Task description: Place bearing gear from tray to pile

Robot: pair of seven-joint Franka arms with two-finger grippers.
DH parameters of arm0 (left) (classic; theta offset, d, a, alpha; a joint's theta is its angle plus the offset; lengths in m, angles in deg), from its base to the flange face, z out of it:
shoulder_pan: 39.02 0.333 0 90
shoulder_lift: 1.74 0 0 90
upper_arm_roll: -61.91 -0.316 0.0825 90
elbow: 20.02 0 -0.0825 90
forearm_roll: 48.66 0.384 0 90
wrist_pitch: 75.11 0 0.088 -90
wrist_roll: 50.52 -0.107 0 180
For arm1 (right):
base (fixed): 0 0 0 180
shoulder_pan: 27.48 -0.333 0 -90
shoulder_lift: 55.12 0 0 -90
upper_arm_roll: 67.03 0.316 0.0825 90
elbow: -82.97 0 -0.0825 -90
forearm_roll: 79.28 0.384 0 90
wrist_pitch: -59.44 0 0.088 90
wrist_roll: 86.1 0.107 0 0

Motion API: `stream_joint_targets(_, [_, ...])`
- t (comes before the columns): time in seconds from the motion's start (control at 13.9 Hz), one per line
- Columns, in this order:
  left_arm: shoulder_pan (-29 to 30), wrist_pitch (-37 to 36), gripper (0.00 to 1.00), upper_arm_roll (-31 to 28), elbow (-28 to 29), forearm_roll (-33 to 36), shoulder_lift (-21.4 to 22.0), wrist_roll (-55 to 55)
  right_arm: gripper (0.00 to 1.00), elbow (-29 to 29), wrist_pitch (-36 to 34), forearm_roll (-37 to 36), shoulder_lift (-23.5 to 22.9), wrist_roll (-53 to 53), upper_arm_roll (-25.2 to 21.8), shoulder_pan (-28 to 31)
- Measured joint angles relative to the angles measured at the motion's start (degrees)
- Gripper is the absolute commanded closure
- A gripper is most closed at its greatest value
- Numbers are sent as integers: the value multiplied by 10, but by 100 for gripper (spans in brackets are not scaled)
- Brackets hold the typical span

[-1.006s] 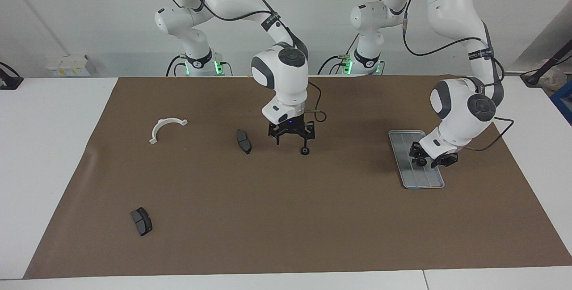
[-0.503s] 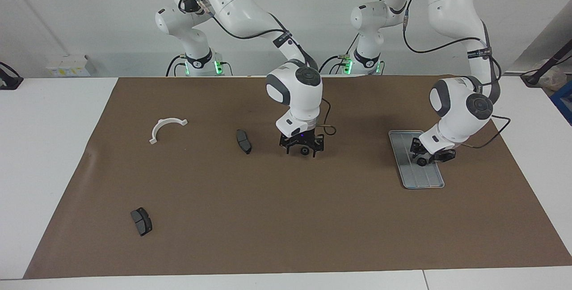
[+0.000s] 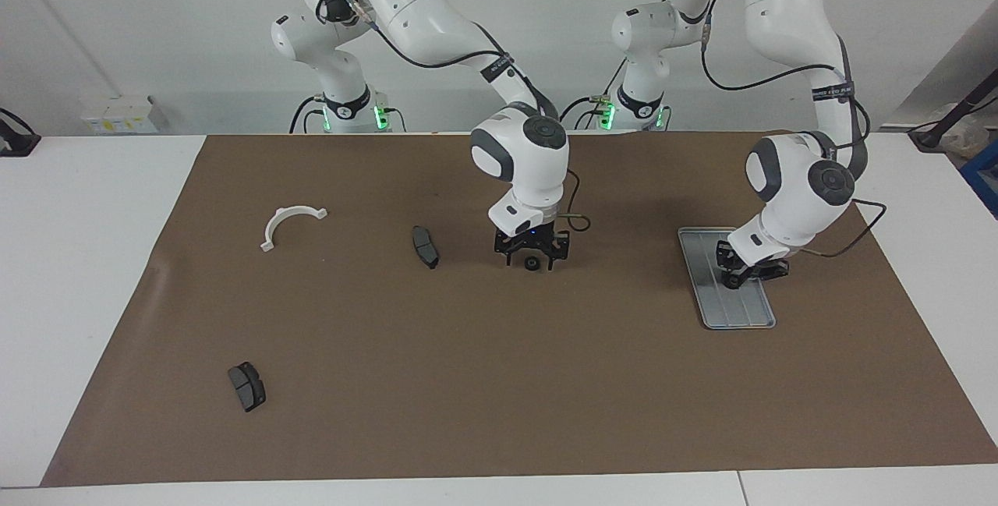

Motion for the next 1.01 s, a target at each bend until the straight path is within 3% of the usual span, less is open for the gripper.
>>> stream_joint_targets(0.14, [0,1,91,0,0,0,0,0,30,-8,3,0,0,0,2,0])
stream_joint_targets(0.29, [0,5,98,0,-1,0,0,0,31,-14,10,0,0,1,6,0])
stream_joint_targets(0.43, [0,10,99,1,-9,0,0,1,39,-16,15,0,0,1,9,0])
stream_joint_targets(0.5, [0,10,99,2,-17,0,0,8,50,-16,17,0,0,1,9,0])
stream_joint_targets(0.72, [-2,9,99,9,-44,0,1,66,95,-17,15,0,1,1,9,0])
stream_joint_targets(0.79, [-5,6,100,13,-53,0,1,86,100,-16,9,0,3,1,9,0])
stream_joint_targets(1.01, [-20,-1,99,16,-68,0,1,132,100,-6,-9,0,5,1,10,2])
